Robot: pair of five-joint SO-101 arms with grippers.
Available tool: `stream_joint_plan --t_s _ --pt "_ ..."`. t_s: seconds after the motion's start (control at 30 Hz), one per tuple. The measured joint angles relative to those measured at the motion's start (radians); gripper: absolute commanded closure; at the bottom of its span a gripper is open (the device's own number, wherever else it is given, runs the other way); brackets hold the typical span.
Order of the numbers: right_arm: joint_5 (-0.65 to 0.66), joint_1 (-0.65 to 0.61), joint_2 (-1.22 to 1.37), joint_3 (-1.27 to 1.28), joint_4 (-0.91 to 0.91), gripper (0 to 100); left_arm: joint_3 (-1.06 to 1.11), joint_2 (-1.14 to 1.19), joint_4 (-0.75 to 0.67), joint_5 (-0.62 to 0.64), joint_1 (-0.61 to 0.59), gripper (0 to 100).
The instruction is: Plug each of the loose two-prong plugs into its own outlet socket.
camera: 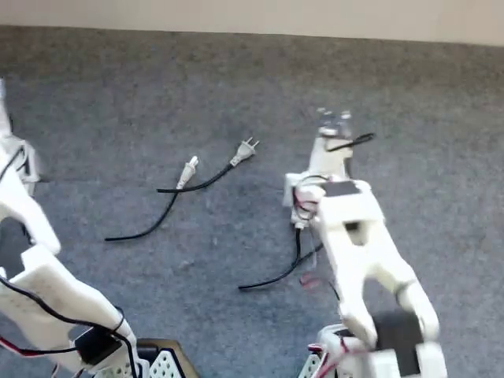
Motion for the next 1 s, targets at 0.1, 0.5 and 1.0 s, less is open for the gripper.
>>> stream_joint_plan --t_s 0.1,0.5,1.0 --pt "-0.018 -0.026 0.173 -0.052 -0.009 77.5 0.000 0.046 -0.060 -0.031 -0.043 76" --pt "-0.014 -0.049 0.321 -0.147 0.054 95.2 0.000 0.124 -0.132 -0.064 -0.060 76" --pt "0.414 -0.643 -0.028 -0.124 0.276 99.4 0.000 0.124 -0.132 -0.098 -0.058 76"
